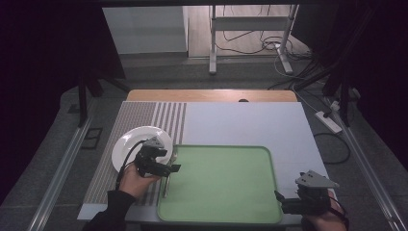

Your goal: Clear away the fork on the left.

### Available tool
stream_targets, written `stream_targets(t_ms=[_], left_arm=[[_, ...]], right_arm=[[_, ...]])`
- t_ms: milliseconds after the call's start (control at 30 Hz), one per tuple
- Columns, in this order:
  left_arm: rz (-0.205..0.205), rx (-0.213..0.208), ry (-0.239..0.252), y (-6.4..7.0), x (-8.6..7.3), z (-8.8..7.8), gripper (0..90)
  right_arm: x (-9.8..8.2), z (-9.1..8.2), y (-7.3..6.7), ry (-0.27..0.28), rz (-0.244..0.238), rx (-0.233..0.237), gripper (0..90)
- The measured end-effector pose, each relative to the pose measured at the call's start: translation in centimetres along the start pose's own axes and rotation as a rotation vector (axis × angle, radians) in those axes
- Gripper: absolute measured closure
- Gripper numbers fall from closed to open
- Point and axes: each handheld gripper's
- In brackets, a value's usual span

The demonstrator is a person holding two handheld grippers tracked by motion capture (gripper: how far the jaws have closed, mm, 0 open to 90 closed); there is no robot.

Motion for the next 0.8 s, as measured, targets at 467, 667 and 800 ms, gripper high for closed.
stream_targets(t_ms=[467,667,800], left_arm=[[-0.024,-0.015,0.029,-0.8,-1.2,-1.7,0.0],[-0.028,-0.004,0.053,-0.9,-1.5,-2.3,0.0],[-0.021,0.005,0.057,-0.8,-1.8,-2.7,0.0]], right_arm=[[0.0,0.0,0.0,0.000,0.003,0.000,0.0],[0.0,0.0,0.0,-0.002,0.001,0.000,0.0],[0.0,0.0,0.0,0.000,0.001,0.000,0.0]])
Point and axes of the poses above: each handheld gripper's, and its own axes: z roughly forward along the jaws, x roughly out of its top, y roughly to its right, and after that the axes turned 10 degrees about y, right-handed
